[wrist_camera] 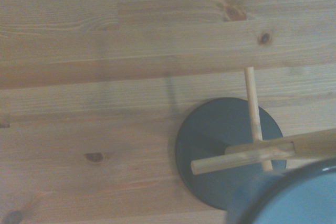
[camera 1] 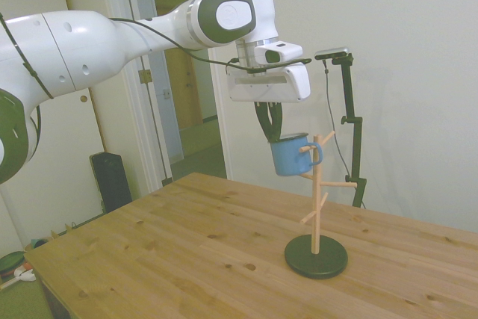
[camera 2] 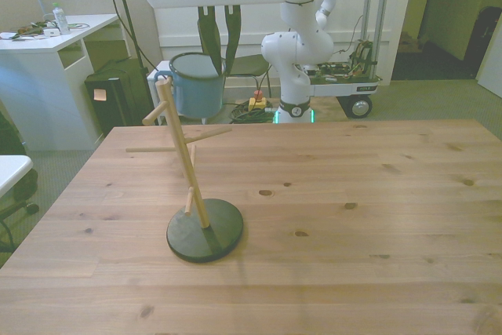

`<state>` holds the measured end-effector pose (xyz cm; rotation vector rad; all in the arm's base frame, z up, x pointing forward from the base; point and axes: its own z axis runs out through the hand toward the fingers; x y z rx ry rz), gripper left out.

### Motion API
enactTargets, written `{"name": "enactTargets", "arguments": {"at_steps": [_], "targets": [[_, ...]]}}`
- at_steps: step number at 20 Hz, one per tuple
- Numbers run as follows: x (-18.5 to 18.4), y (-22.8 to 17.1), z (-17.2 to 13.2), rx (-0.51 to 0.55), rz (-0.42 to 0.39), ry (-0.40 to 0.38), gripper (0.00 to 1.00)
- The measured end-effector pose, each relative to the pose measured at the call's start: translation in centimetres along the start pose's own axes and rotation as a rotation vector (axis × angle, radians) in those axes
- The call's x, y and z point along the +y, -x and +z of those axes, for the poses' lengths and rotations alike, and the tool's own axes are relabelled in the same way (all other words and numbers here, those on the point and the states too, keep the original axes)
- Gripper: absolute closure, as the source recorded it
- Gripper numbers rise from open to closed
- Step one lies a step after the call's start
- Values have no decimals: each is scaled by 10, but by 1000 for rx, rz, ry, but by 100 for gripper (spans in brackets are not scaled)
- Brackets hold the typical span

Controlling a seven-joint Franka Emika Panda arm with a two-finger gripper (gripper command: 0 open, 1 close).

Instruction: Hang the mug

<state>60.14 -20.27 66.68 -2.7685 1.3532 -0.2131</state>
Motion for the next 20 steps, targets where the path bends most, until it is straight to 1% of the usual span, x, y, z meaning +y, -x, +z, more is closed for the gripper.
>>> {"name": "enactTargets", "arguments": {"at_steps": [7, 11, 13, 17, 20], "targets": [[5, 1, -1, -2, 4, 1, 0], [4, 11, -3, -7, -9, -6, 0], [-1, 27, -9, 4, -34, -17, 0], [-10, 78, -20, 22, -95, -26, 0], [-8, 115, -16, 12, -115, -36, 0]]}}
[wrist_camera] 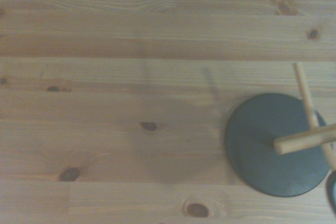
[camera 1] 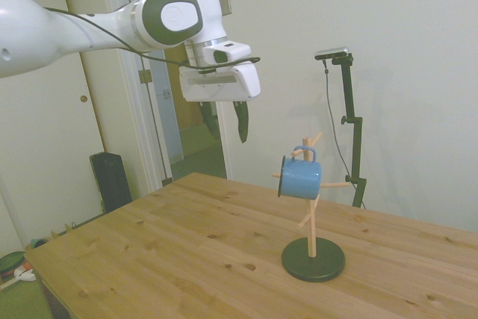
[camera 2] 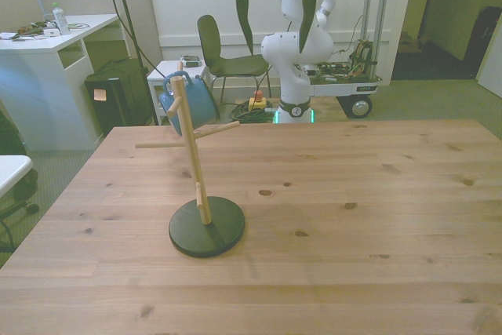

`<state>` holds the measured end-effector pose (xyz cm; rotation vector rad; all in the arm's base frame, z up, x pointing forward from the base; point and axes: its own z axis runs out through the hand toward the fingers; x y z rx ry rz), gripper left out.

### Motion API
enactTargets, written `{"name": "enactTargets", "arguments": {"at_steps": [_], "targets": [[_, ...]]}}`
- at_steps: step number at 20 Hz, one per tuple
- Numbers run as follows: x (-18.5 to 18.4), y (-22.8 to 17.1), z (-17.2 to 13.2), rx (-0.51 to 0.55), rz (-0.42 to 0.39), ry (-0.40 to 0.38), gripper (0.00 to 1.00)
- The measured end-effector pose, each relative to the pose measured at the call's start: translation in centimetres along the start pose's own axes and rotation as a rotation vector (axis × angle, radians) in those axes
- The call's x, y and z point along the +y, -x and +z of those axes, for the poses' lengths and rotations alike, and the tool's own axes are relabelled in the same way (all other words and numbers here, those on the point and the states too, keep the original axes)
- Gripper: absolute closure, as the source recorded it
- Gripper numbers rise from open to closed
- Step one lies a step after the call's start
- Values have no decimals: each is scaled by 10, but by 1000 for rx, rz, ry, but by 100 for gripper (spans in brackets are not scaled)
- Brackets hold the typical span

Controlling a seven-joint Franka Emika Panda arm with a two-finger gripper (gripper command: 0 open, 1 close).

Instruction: Hang the mug

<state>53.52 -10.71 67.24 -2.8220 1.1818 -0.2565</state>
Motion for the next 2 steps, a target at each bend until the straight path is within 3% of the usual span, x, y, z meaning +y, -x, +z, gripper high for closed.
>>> {"name": "enactTargets", "arguments": {"at_steps": [2], "targets": [[1, 23, 5, 2, -19, 6, 0]]}}
